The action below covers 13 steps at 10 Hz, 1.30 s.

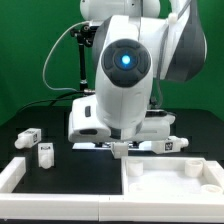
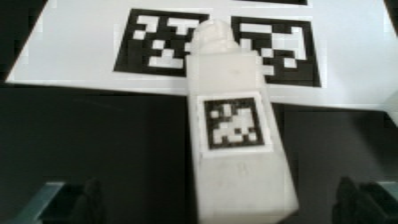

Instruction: Assemble one leg

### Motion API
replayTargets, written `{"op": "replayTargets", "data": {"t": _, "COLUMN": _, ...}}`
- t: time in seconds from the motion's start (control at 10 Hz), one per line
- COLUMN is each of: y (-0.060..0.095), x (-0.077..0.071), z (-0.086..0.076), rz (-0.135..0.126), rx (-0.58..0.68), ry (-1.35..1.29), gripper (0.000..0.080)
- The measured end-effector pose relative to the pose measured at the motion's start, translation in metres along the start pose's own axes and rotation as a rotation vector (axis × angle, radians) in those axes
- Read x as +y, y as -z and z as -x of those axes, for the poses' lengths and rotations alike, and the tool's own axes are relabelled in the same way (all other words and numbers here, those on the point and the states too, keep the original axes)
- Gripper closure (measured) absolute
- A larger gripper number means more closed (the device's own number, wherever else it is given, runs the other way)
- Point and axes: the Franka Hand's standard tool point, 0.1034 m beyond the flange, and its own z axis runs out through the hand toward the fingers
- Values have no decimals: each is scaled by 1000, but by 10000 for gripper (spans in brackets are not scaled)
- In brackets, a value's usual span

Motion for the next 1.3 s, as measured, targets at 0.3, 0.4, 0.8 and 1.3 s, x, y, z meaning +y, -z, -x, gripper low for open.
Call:
{"op": "replayTargets", "data": {"t": 0.3, "y": -22, "x": -17, "z": -2, "rz": 23, "rx": -77, "ry": -76, "gripper": 151}}
{"op": "replayTargets", "data": {"t": 0.4, "y": -25, "x": -18, "z": -1, "rz": 22, "rx": -71, "ry": -75, "gripper": 151}}
{"op": "replayTargets", "data": {"t": 0.8, "y": -28, "x": -19, "z": 0, "rz": 23, "rx": -55, "ry": -73, "gripper": 394}}
{"op": "replayTargets", "data": {"t": 1.3, "y": 45, "x": -48, "z": 18, "rz": 19, "rx": -24, "ry": -35, "gripper": 515}}
